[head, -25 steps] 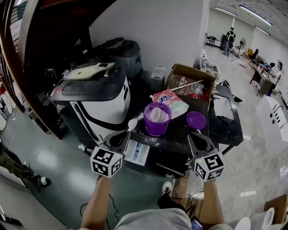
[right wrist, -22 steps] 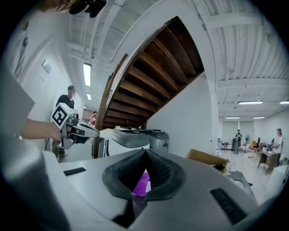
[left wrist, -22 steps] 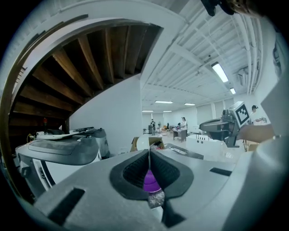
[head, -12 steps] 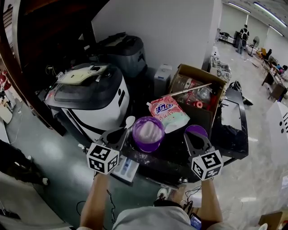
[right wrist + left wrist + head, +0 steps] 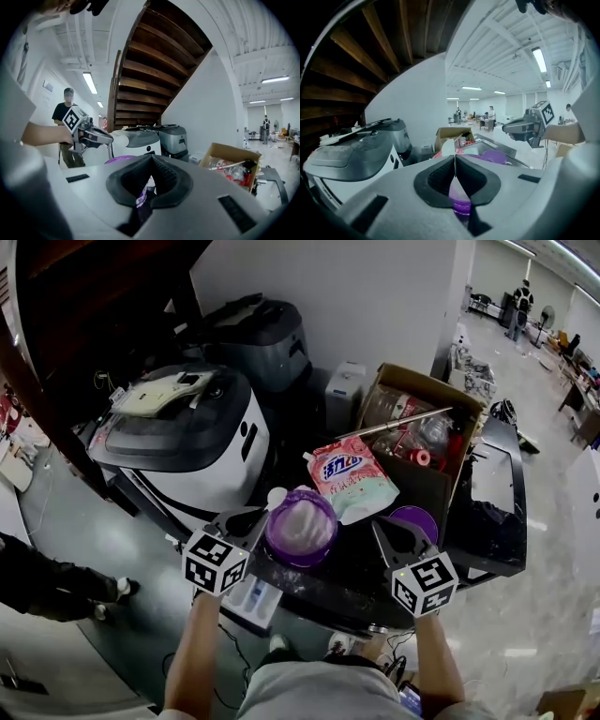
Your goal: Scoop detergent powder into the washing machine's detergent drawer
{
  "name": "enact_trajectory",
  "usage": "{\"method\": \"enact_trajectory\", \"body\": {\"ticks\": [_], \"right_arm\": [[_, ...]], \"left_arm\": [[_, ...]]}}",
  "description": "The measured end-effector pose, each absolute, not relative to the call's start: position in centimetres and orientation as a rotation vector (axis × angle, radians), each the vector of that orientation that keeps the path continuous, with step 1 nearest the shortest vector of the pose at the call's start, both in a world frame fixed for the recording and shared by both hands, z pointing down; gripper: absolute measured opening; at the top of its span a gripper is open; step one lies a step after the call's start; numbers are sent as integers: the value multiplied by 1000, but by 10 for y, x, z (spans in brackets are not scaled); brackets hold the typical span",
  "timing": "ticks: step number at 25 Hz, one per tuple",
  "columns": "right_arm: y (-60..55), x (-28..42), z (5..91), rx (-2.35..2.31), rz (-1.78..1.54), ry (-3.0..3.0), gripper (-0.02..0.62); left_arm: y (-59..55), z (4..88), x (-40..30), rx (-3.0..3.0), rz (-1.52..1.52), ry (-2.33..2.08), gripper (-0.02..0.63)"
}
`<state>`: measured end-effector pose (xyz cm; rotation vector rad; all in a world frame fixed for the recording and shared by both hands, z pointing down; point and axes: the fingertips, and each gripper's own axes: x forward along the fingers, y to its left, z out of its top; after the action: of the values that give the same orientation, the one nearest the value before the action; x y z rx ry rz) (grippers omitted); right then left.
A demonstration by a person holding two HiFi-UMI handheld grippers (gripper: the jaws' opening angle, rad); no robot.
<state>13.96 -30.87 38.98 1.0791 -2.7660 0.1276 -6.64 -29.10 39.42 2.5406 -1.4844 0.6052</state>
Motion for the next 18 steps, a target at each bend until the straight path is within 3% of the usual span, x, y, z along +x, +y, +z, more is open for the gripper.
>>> {"method": "enact_trajectory", "body": {"ticks": [18], "right_arm": [[-311,120,422,1220,197,-2592,-3]], "left_arm": [[-315,461,-45,2673,1138,-684,15]]}}
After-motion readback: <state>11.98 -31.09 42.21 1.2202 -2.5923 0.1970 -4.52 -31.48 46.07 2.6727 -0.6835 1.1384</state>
